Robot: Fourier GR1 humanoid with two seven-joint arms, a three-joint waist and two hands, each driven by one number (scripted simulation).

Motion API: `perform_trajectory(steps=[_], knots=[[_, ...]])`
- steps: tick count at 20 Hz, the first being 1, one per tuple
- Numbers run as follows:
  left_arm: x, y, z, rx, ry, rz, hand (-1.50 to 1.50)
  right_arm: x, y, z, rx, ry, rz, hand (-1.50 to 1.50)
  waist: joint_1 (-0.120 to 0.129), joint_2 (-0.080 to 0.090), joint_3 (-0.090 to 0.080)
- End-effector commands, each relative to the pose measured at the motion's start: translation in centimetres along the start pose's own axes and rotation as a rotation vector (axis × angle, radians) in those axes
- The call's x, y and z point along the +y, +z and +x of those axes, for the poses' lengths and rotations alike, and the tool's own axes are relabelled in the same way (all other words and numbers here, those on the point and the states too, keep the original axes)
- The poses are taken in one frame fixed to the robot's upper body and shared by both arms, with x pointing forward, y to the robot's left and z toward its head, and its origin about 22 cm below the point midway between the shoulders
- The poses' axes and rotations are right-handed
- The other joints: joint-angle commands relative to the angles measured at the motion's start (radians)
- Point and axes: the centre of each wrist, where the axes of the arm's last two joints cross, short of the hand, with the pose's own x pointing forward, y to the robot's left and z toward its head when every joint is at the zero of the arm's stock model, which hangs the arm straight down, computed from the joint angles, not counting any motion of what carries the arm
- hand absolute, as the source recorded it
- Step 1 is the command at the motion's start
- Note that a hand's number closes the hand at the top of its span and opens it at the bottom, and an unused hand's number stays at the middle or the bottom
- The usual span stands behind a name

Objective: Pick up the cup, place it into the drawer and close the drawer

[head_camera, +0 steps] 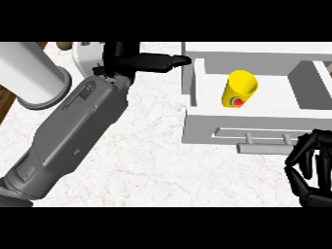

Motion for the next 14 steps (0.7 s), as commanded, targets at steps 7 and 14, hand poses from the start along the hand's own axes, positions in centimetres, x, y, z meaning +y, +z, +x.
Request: perform_trajectory(steps=[7,14], knots=[[10.0,7.4,2.6,0.026,0.013,0.062,-1.50,2.2,-1.1,-0.7,0.107,0.126,0.015,1.50,-0.002,0.006,0.000],[13.0,11.6,1.1,0.028,0.039,0.056,-1.50,1.7,-1.8,-3.2,0.110,0.499,0.189,1.50,0.007,0.009,0.000]])
